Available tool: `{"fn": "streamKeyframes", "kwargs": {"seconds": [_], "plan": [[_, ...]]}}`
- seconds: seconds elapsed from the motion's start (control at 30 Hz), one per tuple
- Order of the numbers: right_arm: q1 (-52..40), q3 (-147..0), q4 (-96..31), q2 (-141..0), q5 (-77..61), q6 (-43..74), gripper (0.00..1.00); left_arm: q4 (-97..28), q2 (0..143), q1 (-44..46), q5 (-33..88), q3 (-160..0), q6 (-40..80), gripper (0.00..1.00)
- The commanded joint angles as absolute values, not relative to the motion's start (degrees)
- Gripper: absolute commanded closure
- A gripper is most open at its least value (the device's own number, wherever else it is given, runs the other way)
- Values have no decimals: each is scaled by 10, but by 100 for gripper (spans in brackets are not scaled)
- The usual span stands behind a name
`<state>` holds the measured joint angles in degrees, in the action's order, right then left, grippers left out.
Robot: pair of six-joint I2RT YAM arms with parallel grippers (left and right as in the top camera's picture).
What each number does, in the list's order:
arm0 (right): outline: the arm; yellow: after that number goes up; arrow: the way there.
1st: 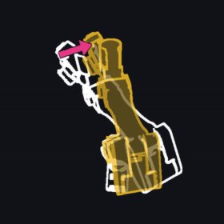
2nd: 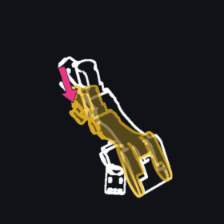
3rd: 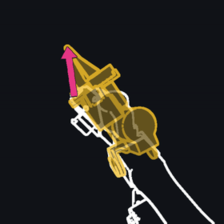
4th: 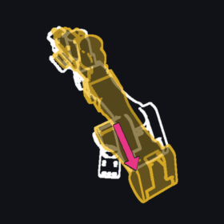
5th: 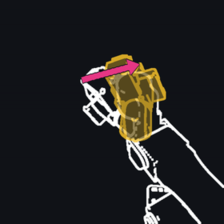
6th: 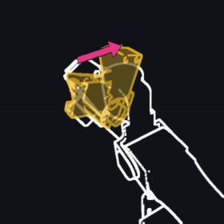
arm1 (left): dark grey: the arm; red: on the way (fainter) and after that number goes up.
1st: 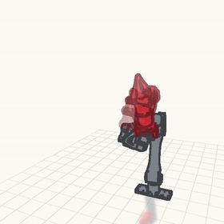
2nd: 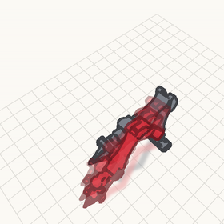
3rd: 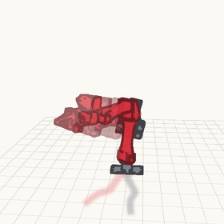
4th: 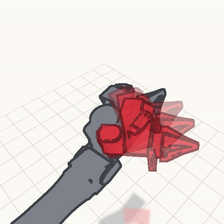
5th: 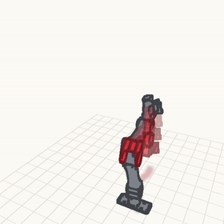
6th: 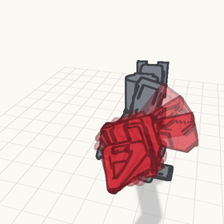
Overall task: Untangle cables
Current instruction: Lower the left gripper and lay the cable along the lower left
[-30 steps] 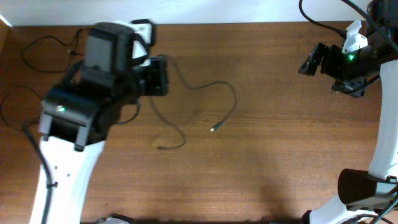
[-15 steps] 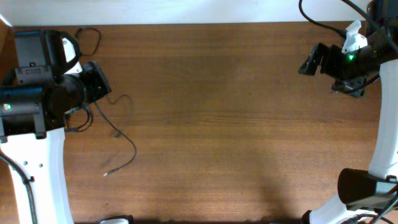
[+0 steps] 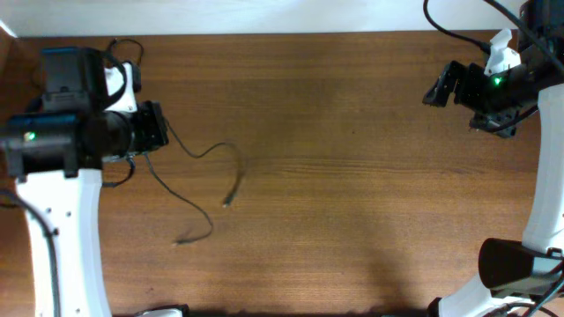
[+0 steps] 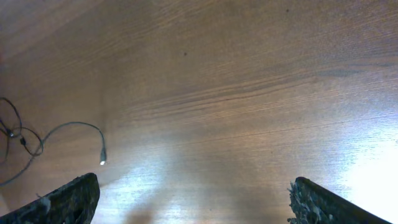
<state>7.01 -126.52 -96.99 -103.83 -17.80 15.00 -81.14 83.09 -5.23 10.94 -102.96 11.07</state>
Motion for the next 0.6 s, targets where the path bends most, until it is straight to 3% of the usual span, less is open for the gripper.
{"fn": "streamKeyframes", "kwargs": {"seconds": [0.0, 0.57], "plan": [[67, -1265, -973, -1045, -173, 148, 2, -791, 843, -82, 94, -973, 93, 100], [67, -1265, -967, -1045, -173, 148, 2, -651, 888, -342, 62, -827, 98, 100]]}}
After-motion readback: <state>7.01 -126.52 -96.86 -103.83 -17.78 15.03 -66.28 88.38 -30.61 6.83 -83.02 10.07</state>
